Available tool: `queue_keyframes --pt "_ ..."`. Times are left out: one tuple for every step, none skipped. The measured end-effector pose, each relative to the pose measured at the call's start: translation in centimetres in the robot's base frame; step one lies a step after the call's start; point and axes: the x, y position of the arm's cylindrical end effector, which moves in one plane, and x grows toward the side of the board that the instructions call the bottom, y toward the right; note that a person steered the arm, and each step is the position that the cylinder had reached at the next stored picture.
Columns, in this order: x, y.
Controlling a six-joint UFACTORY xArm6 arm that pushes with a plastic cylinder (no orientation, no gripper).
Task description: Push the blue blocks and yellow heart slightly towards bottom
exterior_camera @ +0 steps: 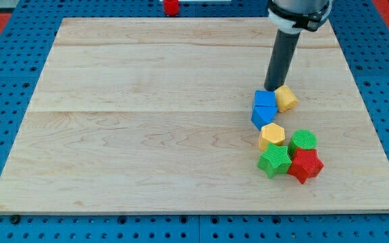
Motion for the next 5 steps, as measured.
queue_keyframes --pt "1.7 -1.4" --pt "-0.5 -1.7" --pt "-2.9 0.7" --pt "-1.6 3.8" --pt "2.1 3.8"
